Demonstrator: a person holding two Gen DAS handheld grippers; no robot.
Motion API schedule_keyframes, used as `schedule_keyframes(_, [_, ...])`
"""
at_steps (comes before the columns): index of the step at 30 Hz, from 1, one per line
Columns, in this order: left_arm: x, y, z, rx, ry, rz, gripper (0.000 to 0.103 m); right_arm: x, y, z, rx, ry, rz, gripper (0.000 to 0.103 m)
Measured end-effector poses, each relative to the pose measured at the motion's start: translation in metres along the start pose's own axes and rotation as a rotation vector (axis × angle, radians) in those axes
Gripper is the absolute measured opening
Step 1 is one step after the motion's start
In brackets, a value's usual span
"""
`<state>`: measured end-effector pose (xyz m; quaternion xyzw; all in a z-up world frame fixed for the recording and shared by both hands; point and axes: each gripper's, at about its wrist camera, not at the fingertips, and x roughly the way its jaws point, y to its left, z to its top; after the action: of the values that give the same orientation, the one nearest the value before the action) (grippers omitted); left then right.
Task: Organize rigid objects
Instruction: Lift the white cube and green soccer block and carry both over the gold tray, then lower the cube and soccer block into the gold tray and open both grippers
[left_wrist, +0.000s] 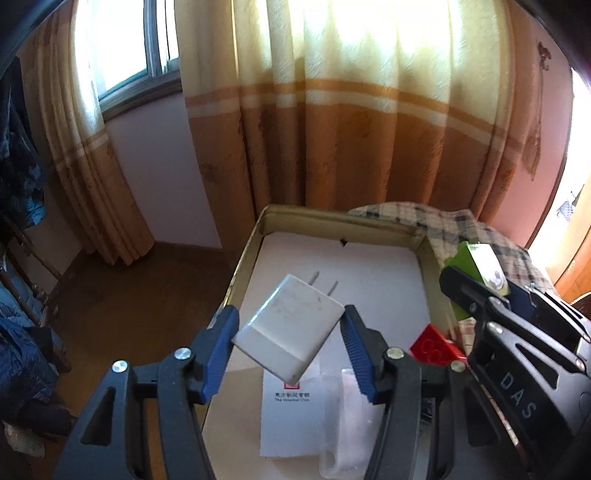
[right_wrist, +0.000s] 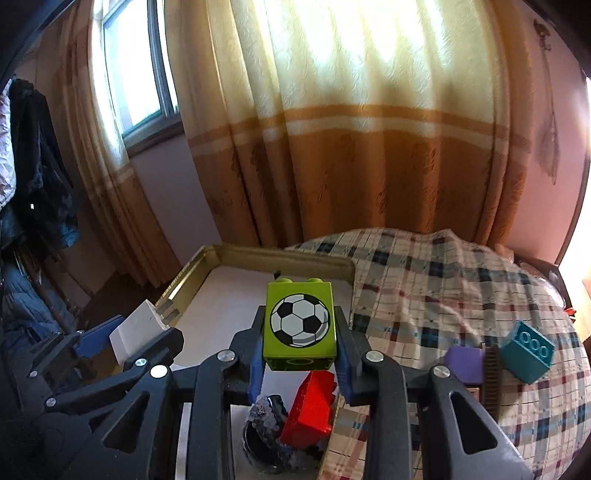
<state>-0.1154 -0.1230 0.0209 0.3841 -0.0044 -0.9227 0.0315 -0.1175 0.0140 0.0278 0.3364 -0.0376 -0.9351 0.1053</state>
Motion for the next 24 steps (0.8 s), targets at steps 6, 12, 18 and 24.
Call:
schedule_keyframes(6, [0.02, -0.003, -0.001, 0.013, 0.075, 0.038, 0.057, 0.022, -0.001, 0.0, -0.004, 0.074, 0.009, 0.034])
schedule_keyframes(12, [0.032, -0.002, -0.004, 0.009, 0.122, 0.058, 0.057, 0.035, 0.001, -0.002, -0.021, 0.12, 0.02, 0.034])
schedule_keyframes(18, [0.039, -0.003, -0.009, 0.017, 0.152, 0.068, 0.057, 0.047, 0.001, -0.008, -0.016, 0.166, 0.048, 0.034])
schedule_keyframes(24, [0.032, -0.007, -0.007, 0.053, 0.122, 0.08, 0.082, 0.046, -0.004, -0.009, 0.022, 0.179, 0.138, 0.061])
